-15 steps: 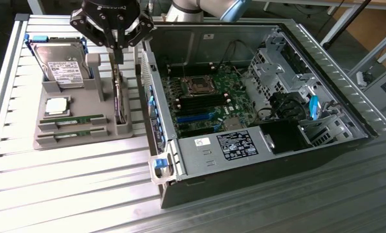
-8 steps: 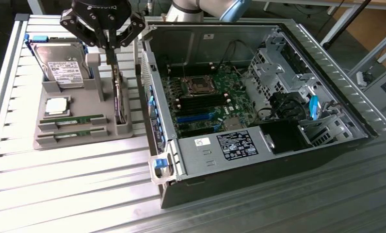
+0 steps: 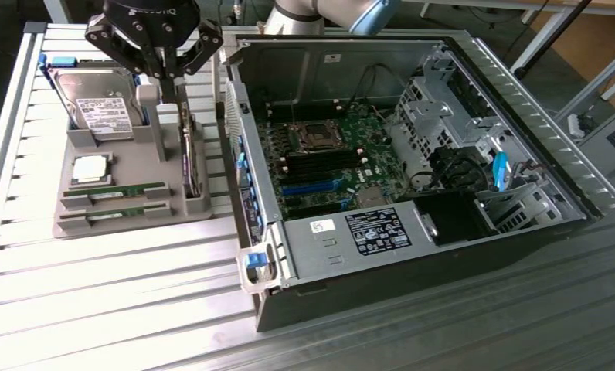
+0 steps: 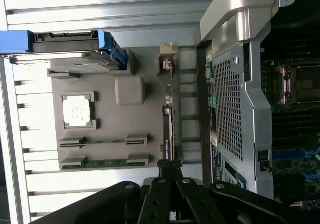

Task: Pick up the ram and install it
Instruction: 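Reach for the ram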

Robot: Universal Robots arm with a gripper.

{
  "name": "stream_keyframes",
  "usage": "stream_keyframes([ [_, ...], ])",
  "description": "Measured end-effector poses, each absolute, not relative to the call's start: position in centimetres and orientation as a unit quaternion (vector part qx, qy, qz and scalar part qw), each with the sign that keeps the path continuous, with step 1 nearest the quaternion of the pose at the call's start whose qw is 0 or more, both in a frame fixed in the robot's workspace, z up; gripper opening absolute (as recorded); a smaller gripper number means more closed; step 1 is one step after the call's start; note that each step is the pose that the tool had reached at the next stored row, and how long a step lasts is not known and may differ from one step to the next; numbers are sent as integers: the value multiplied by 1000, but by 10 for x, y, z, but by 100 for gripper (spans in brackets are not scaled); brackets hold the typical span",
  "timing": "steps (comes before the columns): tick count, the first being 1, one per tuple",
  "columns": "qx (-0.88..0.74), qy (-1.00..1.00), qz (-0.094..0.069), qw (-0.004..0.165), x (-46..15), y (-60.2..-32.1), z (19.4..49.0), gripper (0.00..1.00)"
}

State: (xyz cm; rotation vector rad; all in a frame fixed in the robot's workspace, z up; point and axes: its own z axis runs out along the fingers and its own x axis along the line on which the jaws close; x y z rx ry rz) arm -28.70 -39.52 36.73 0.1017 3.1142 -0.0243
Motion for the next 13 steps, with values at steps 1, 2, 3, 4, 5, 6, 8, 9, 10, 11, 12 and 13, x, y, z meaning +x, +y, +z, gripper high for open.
stream_keyframes([
  [1, 33, 999, -8, 13, -288, -395, 367, 10],
  [2, 33, 999, -8, 13, -289, -395, 367, 10],
  [3, 33, 999, -8, 13, -291, -395, 367, 10],
  [4, 33, 999, -8, 13, -292, -395, 367, 10],
  [5, 33, 999, -8, 13, -293, -395, 367, 10],
  [6, 33, 999, -8, 13, -293, -395, 367, 10],
  [8, 33, 999, -8, 13, -296, -395, 367, 10],
  [9, 33, 999, -8, 13, -298, -395, 367, 10],
  [10, 33, 999, -8, 13, -300, -395, 367, 10],
  [11, 33, 999, -8, 13, -303, -395, 367, 10],
  [12, 33, 999, -8, 13, -303, -395, 367, 10],
  [13, 33, 999, -8, 13, -304, -395, 367, 10],
])
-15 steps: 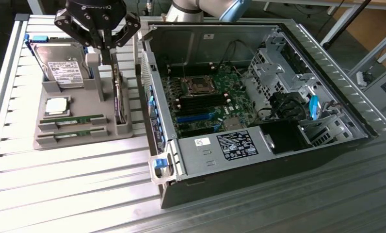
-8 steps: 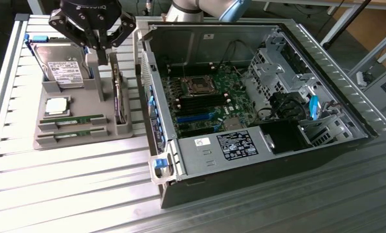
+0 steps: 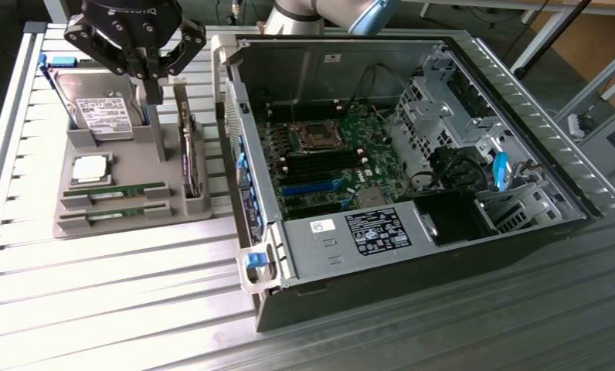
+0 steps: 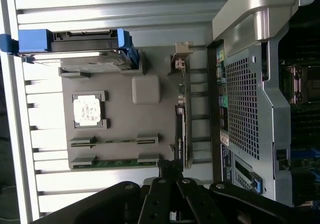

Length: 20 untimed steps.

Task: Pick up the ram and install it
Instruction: 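Reach for the ram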

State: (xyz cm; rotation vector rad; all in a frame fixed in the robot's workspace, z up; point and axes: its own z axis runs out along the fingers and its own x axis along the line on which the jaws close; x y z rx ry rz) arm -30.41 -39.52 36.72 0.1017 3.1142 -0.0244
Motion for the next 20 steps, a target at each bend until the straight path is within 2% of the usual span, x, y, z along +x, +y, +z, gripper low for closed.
stream_keyframes([
  [20, 33, 999, -8, 13, -323, -395, 367, 10],
])
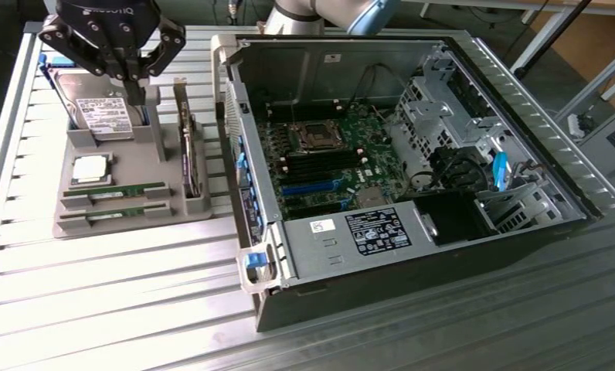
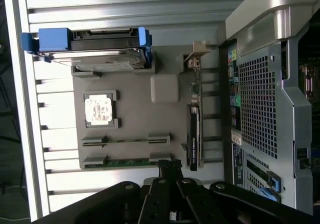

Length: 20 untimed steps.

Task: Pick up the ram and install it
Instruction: 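Reach for the ram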

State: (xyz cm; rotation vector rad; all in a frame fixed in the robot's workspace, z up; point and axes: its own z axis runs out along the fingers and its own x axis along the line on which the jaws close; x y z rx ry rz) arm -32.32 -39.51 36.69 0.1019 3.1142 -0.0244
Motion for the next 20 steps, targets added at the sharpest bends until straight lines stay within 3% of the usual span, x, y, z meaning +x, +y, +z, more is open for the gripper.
stream_keyframes([
  [20, 33, 999, -8, 13, -339, -400, 367, 10],
])
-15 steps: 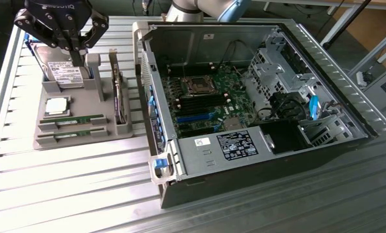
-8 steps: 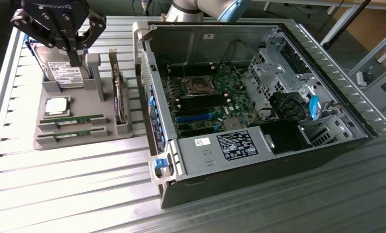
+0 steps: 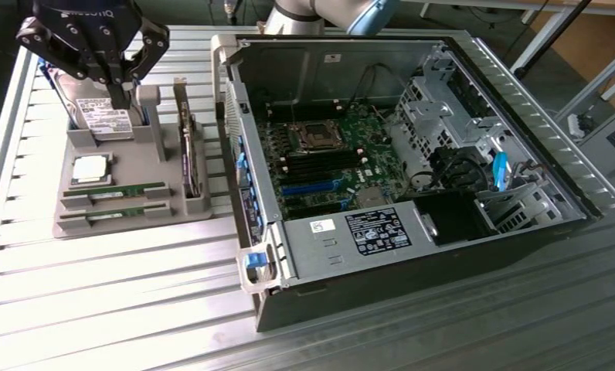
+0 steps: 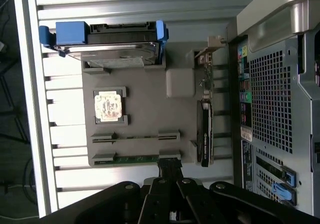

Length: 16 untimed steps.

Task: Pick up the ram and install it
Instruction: 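Reach for the ram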

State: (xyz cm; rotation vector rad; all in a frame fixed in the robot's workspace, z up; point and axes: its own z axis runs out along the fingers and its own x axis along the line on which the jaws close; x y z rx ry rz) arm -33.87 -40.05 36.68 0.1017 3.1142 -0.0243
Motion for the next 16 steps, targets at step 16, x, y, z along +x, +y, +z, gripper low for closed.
stream_keyframes([
  [16, 33, 999, -8, 13, -339, -408, 367, 10],
])
